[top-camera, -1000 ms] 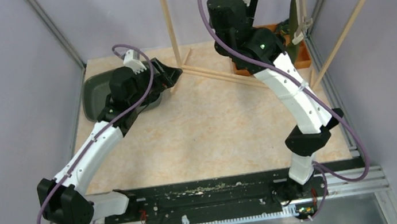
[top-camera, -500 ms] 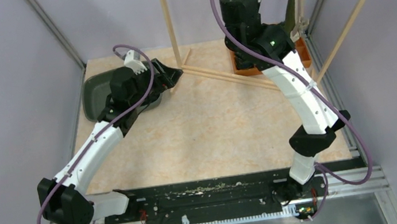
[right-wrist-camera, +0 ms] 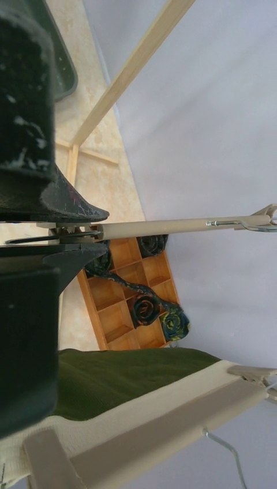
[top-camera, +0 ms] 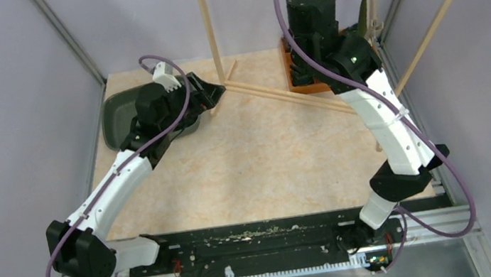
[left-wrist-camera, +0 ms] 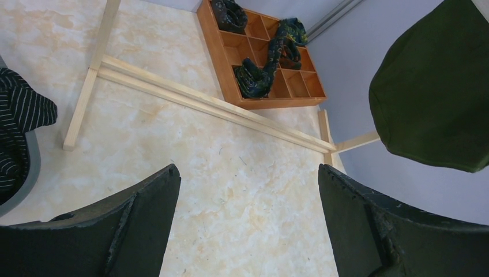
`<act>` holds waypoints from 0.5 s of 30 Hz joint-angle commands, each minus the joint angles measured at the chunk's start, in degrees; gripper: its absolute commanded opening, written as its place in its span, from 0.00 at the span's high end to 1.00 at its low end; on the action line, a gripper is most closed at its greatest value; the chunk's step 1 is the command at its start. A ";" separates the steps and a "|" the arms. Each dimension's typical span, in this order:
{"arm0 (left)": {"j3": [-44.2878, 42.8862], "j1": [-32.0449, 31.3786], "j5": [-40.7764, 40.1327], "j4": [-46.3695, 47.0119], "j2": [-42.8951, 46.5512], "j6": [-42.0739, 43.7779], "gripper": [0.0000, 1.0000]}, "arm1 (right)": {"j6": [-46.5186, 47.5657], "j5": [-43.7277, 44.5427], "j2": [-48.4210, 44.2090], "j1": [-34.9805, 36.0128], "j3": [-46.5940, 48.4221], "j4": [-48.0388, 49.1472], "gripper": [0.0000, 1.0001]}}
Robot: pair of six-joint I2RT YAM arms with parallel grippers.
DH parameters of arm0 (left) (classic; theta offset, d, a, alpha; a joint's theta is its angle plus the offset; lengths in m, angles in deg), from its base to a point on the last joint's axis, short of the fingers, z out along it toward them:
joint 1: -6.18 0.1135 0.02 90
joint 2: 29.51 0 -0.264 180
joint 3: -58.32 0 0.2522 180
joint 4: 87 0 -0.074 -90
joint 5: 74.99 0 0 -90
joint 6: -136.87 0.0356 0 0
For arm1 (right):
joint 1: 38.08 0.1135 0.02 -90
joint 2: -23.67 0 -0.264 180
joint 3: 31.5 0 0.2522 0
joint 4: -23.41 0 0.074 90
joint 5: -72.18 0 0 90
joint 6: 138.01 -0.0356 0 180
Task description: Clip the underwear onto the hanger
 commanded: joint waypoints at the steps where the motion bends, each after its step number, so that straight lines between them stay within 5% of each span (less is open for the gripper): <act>1: -0.76 0.93 -1.76 0.08 1.82 1.10 0.06 | 3.59 -1.66 -6.22 -0.28 -2.78 8.82 1.00; 15: -2.07 1.95 -2.89 -0.35 0.84 1.64 0.06 | 7.14 -7.48 -4.52 -3.05 3.55 9.05 1.00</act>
